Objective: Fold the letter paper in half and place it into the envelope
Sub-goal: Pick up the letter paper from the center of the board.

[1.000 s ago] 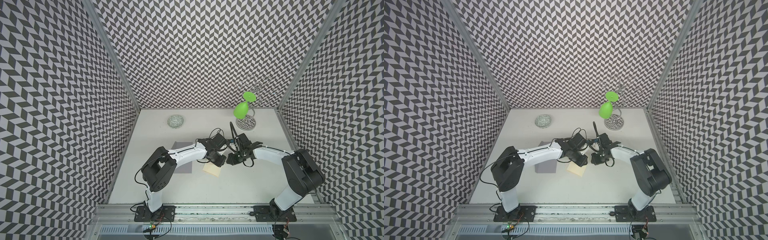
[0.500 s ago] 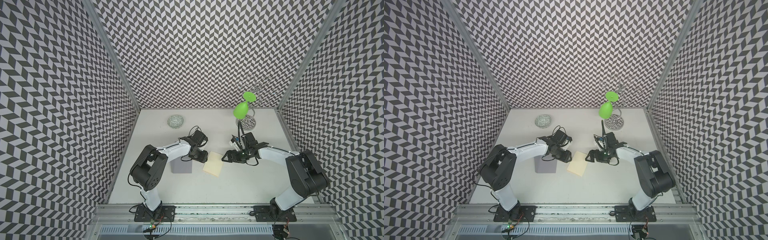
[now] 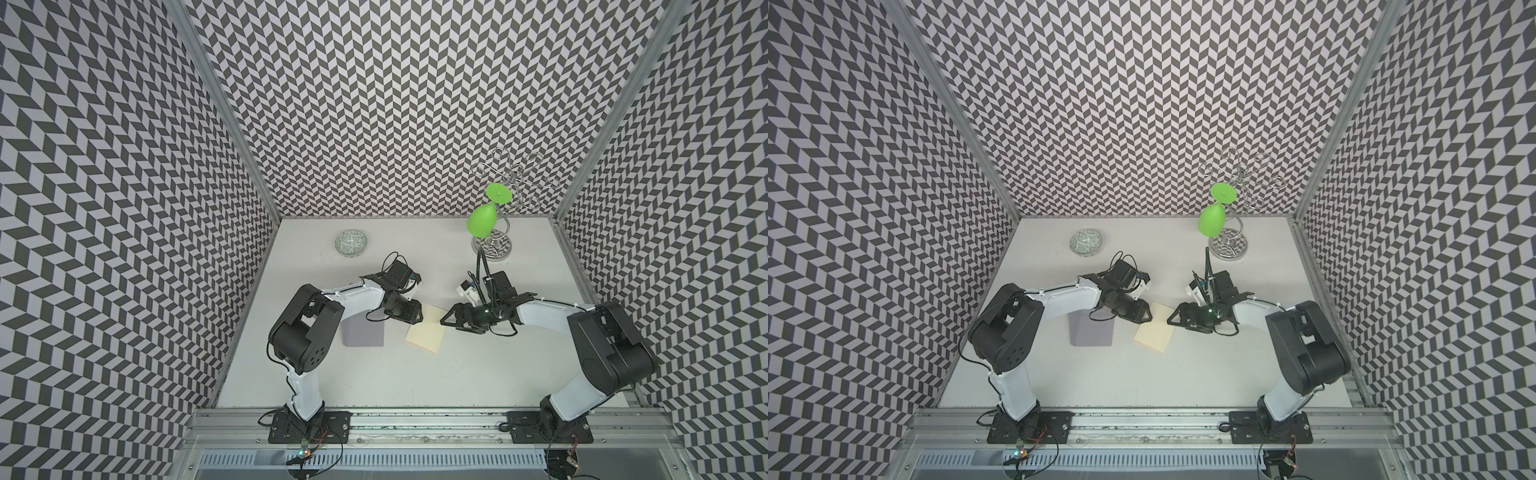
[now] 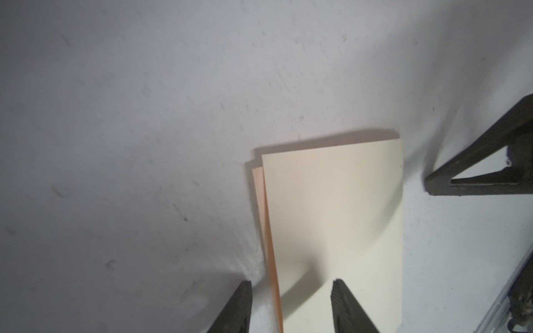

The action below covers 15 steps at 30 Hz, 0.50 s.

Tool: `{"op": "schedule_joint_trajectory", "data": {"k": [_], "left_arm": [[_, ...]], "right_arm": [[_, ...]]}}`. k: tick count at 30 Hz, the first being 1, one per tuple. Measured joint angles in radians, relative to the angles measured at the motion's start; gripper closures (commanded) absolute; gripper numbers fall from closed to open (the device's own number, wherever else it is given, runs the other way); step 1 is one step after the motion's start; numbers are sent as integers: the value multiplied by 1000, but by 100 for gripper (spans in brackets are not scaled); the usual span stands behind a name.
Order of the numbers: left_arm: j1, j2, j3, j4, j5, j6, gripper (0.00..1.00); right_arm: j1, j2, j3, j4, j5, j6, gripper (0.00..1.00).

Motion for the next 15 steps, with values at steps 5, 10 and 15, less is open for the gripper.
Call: {"op": "schedule_joint_trajectory", "data": {"k": [5, 10, 15], "left_arm": [[2, 0, -34, 55, 80, -35, 55], [2, 0, -65, 96, 153, -65, 58], [5, -2, -94, 129, 203, -88, 61]], "right_arm": [[2, 28, -1, 51, -43, 22, 10], [2, 49, -3, 90, -68, 39, 10], [3, 64, -6, 125, -85, 43, 12]]}}
